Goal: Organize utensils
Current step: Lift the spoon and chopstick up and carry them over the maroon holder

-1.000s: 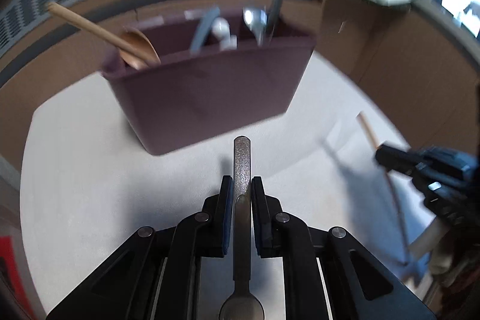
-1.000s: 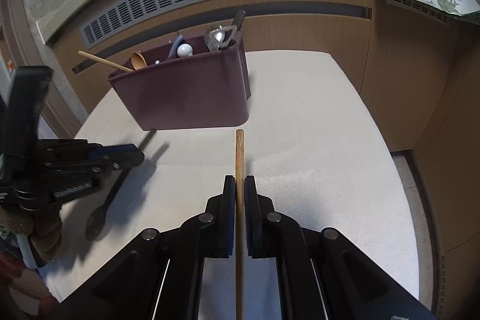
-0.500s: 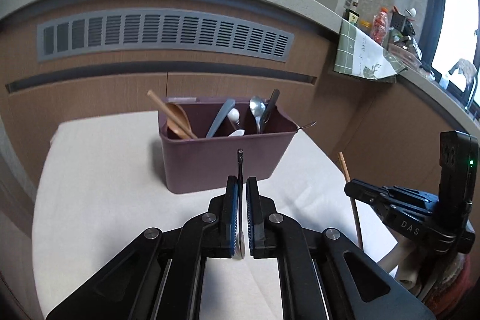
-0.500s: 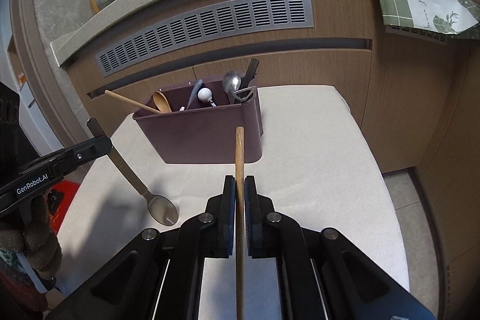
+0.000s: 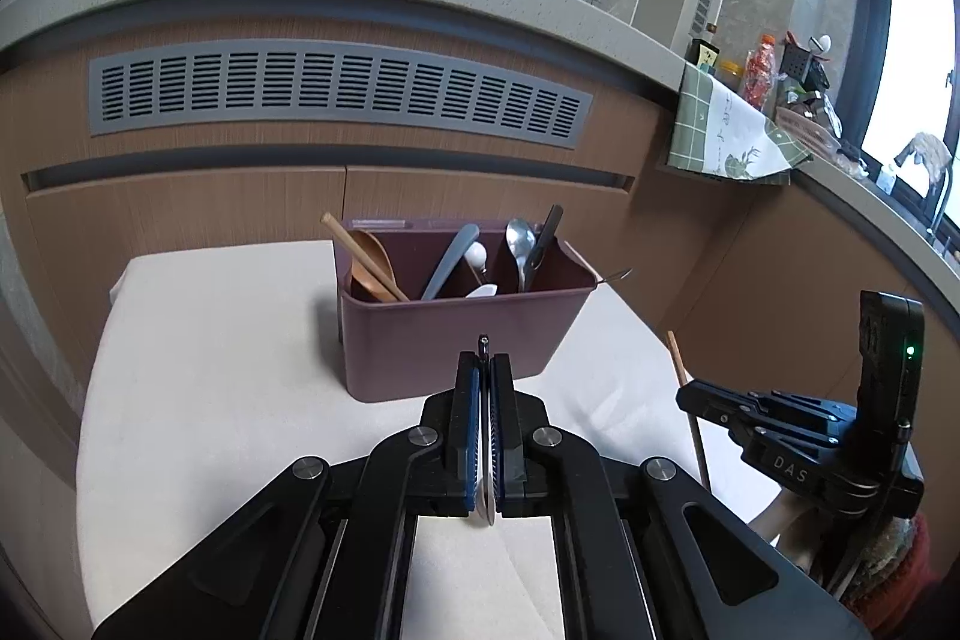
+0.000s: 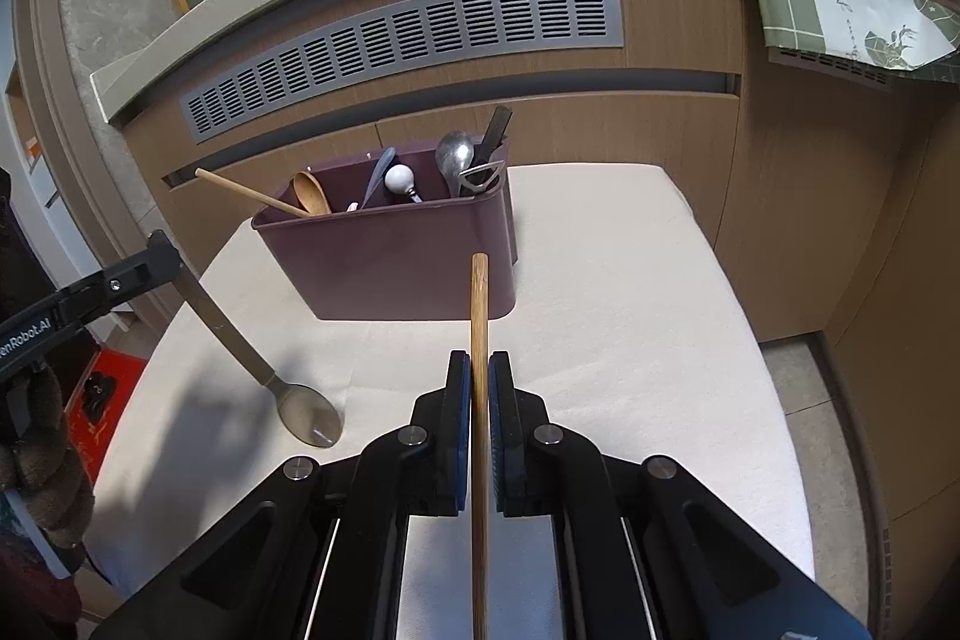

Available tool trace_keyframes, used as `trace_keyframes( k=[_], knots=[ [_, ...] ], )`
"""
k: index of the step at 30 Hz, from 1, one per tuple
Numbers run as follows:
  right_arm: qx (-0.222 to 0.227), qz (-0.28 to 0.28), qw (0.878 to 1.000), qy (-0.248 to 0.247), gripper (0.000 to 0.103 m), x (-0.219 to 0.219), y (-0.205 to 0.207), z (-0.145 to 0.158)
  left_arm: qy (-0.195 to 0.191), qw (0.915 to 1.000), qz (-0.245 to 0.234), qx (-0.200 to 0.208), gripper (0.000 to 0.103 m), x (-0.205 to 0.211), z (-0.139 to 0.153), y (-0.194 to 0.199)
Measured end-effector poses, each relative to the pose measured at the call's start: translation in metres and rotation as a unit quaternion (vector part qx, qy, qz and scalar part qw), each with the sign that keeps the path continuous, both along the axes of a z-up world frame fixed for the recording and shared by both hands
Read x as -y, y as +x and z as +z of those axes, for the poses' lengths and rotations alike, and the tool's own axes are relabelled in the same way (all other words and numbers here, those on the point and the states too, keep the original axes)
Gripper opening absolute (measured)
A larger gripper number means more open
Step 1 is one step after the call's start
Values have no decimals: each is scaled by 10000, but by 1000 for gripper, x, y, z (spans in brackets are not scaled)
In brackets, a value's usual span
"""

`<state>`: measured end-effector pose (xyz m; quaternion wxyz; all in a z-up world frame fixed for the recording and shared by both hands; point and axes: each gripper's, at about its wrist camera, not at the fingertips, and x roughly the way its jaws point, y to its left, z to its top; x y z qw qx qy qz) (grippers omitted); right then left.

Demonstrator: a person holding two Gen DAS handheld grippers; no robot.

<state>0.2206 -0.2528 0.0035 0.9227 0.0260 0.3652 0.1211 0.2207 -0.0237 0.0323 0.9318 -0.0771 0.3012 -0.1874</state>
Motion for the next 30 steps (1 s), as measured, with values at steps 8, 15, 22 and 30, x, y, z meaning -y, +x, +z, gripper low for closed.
trace_keyframes(
  k=[8, 15, 22, 30],
  knots=[
    [64, -30, 10000, 1, 6, 1, -1, 7, 99, 9998, -46, 174, 3, 3, 17, -5],
    [710, 60, 9973, 194, 6, -2, 9, 66, 304, 9945, -44, 1003, 3, 7, 87, -5],
    [2130, 21, 9752, 594, 6, -16, 41, 175, 387, 9838, 167, 1740, 3, 2, 154, 23],
    [2388, -198, 9692, 563, 6, -45, 93, 156, 165, 9913, 202, 1289, 3, -10, 130, 84]
  ],
)
